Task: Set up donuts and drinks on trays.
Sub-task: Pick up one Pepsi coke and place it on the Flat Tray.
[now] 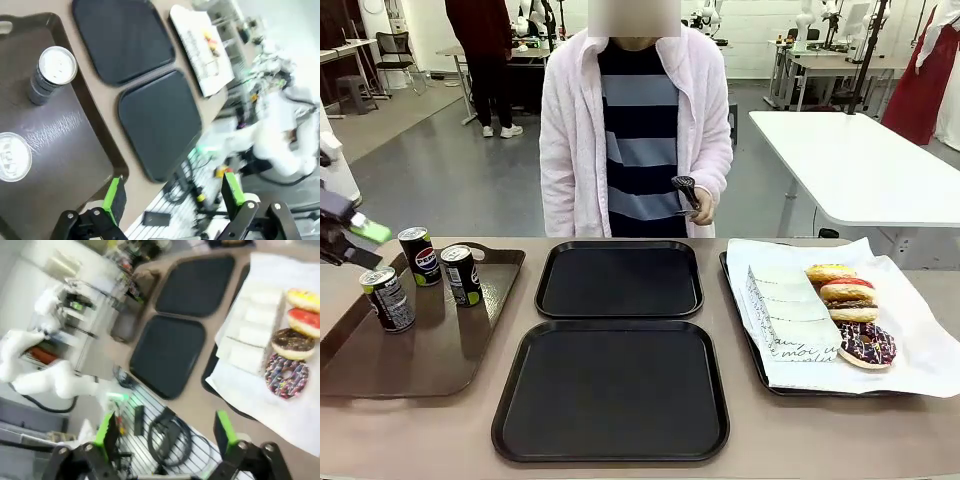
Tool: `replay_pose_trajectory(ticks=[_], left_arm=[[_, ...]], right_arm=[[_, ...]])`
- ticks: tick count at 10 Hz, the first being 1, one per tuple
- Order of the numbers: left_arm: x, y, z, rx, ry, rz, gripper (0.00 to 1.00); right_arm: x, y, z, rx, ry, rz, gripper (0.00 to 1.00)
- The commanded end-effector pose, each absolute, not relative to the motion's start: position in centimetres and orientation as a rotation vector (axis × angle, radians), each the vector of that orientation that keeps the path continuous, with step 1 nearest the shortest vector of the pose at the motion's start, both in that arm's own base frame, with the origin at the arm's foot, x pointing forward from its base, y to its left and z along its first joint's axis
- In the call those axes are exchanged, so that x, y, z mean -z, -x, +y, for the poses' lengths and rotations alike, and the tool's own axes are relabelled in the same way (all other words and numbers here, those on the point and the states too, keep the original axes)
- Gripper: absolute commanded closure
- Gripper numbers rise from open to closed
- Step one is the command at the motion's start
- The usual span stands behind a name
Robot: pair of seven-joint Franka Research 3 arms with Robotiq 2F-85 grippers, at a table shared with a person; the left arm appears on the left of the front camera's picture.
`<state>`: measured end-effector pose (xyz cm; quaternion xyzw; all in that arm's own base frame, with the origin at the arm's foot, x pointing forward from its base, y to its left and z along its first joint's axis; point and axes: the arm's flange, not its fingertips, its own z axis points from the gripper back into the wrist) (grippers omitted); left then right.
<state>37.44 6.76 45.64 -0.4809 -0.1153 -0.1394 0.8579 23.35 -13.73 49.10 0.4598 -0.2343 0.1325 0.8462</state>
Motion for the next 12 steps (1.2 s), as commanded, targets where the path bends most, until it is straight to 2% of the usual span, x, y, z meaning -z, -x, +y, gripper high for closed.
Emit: replay_pose_trajectory(ticks=[1, 5, 8, 12], left_arm=[[-44.1, -40.2, 11.4, 0.132, 1.156, -0.266, 0.00], [-40.3, -40.2, 19.1, -0.111, 1.205, -0.267, 0.00], [-39.7, -39.7, 21.9, -0.128, 1.181, -0.249, 0.00], [-40.5, -39.2, 22.6, -0.096, 1.103, -0.264, 0.00]], right_arm=[[-38.9, -20.2, -15.7, -0.180, -1.337, -0.494, 0.00], [-36.5, -19.5, -20.2, -0.130, -1.382, -0.463, 0.00], [-36.7, -19.2, -20.3, -0.144, -1.368, -0.464, 0.00], [-38.6, -18.6, -20.6, -0.022, -1.174, -0.513, 0.00]])
